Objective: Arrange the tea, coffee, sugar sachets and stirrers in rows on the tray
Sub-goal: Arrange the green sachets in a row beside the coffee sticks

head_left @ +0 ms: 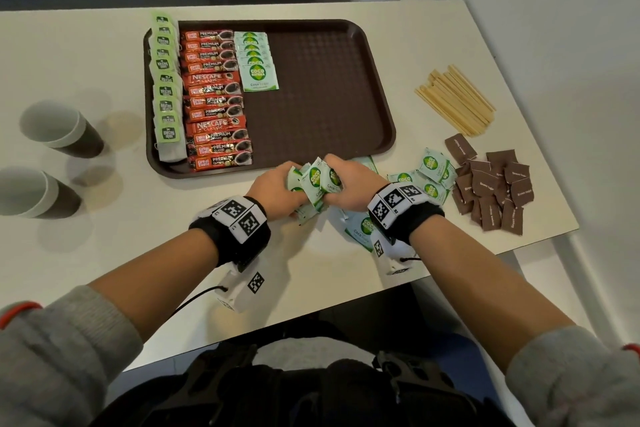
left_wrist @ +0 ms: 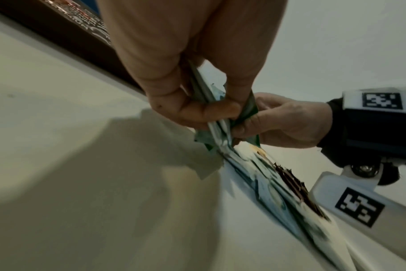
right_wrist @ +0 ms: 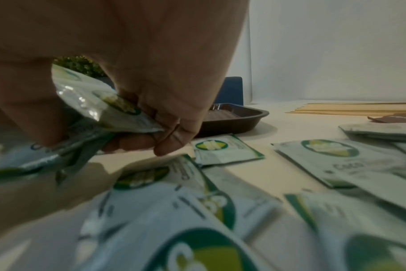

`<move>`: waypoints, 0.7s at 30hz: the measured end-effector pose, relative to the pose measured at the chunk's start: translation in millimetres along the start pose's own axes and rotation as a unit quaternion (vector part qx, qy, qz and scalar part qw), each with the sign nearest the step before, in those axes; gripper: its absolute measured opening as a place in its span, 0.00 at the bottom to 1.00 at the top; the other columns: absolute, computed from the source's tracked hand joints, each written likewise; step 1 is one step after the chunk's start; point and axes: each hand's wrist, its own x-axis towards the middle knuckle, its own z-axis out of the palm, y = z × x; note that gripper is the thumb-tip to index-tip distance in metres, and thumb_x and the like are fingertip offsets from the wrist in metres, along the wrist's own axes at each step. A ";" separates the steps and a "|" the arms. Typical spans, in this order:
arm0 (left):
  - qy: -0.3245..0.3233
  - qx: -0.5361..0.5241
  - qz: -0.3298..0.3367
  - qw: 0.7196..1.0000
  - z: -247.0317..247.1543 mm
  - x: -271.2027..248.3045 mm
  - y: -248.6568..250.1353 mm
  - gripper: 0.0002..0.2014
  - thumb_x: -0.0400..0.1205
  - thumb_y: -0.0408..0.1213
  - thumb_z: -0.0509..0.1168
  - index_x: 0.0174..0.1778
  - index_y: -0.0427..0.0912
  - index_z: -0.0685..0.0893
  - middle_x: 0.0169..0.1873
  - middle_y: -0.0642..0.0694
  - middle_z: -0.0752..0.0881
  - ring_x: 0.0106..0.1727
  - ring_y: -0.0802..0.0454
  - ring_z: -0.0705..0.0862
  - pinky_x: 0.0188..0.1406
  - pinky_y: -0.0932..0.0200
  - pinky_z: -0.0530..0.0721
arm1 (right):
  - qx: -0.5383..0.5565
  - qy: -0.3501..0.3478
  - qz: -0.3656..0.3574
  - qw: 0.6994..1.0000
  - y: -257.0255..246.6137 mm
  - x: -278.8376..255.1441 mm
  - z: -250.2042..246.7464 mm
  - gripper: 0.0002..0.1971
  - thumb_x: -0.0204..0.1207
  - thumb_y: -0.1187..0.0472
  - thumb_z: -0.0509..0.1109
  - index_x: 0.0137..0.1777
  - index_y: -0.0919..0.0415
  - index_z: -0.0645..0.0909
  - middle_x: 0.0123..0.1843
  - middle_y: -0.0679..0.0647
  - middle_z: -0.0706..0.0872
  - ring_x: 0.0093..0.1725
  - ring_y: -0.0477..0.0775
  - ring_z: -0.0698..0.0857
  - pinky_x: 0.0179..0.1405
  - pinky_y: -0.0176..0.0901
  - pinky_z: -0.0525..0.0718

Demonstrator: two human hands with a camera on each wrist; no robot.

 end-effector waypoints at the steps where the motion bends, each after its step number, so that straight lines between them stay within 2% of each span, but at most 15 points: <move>1: 0.001 -0.027 -0.002 1.000 -2.6 1.1 -0.5 0.17 0.74 0.36 0.72 0.60 0.44 0.80 0.49 0.43 0.87 0.52 0.42 0.87 0.52 0.48 0.86 | 0.005 -0.002 0.003 1.000 -2.8 2.4 -2.7 0.16 0.71 0.62 0.72 0.50 0.56 0.67 0.44 0.55 0.82 0.43 0.56 0.81 0.40 0.45 0.77; 3: -0.002 -0.078 -0.009 0.997 -7.4 2.2 -0.8 0.15 0.74 0.36 0.73 0.55 0.45 0.80 0.44 0.44 0.87 0.46 0.43 0.88 0.47 0.44 0.89 | 0.014 -0.008 0.007 1.000 -8.1 7.0 -8.2 0.15 0.71 0.62 0.72 0.49 0.56 0.67 0.43 0.53 0.82 0.41 0.54 0.81 0.38 0.42 0.74; 6: -0.014 -0.143 -0.021 0.989 -13.4 1.7 1.0 0.12 0.76 0.35 0.72 0.53 0.45 0.79 0.42 0.47 0.85 0.37 0.51 0.87 0.38 0.51 0.90 | 0.022 -0.018 0.004 1.000 -15.2 14.7 -13.8 0.14 0.70 0.62 0.72 0.48 0.54 0.68 0.42 0.51 0.82 0.41 0.53 0.81 0.38 0.41 0.74; 9: -0.045 -0.201 -0.037 0.978 -20.0 0.1 5.4 0.13 0.78 0.34 0.70 0.57 0.43 0.77 0.43 0.46 0.84 0.37 0.53 0.86 0.28 0.61 0.87 | 0.040 -0.032 0.002 0.999 -23.7 24.5 -17.7 0.14 0.69 0.63 0.72 0.47 0.54 0.69 0.40 0.50 0.81 0.40 0.52 0.81 0.38 0.41 0.76; 11: -0.056 -0.250 -0.050 0.965 -29.1 -0.1 8.5 0.14 0.79 0.29 0.67 0.59 0.40 0.76 0.45 0.43 0.83 0.37 0.53 0.84 0.25 0.65 0.85 | 0.061 -0.031 -0.001 0.998 -30.8 31.6 -22.4 0.13 0.69 0.64 0.72 0.47 0.54 0.70 0.39 0.50 0.81 0.38 0.52 0.80 0.38 0.42 0.77; 14: -0.092 -0.344 -0.068 0.932 -49.4 0.2 11.7 0.14 0.75 0.21 0.60 0.53 0.39 0.79 0.43 0.40 0.84 0.38 0.50 0.84 0.24 0.65 0.84 | 0.074 -0.021 -0.010 0.997 -40.0 42.4 -32.3 0.12 0.69 0.66 0.71 0.48 0.56 0.72 0.38 0.50 0.81 0.37 0.50 0.79 0.36 0.40 0.76; 17: -0.117 -0.416 -0.068 0.899 -69.2 1.9 11.7 0.16 0.66 0.32 0.62 0.49 0.39 0.83 0.39 0.40 0.87 0.37 0.47 0.85 0.24 0.63 0.85 | 0.075 -0.019 -0.015 0.997 -51.0 55.4 -39.9 0.11 0.69 0.66 0.71 0.49 0.57 0.73 0.39 0.52 0.82 0.38 0.51 0.79 0.37 0.41 0.76; 19: -0.107 -0.416 -0.065 0.900 -76.8 4.9 12.0 0.12 0.75 0.43 0.65 0.51 0.42 0.84 0.39 0.42 0.87 0.37 0.48 0.85 0.25 0.62 0.85 | 0.065 -0.016 -0.021 0.998 -60.4 64.2 -42.7 0.11 0.69 0.66 0.71 0.50 0.58 0.74 0.41 0.54 0.82 0.39 0.53 0.79 0.37 0.41 0.76; 21: -0.077 -0.380 -0.066 0.920 -81.1 10.5 9.9 0.14 0.84 0.51 0.59 0.51 0.46 0.84 0.36 0.45 0.87 0.34 0.51 0.86 0.24 0.62 0.84 | 0.057 -0.012 -0.029 0.998 -68.1 73.2 -43.9 0.13 0.69 0.65 0.71 0.52 0.59 0.75 0.43 0.55 0.83 0.40 0.53 0.80 0.35 0.38 0.76</move>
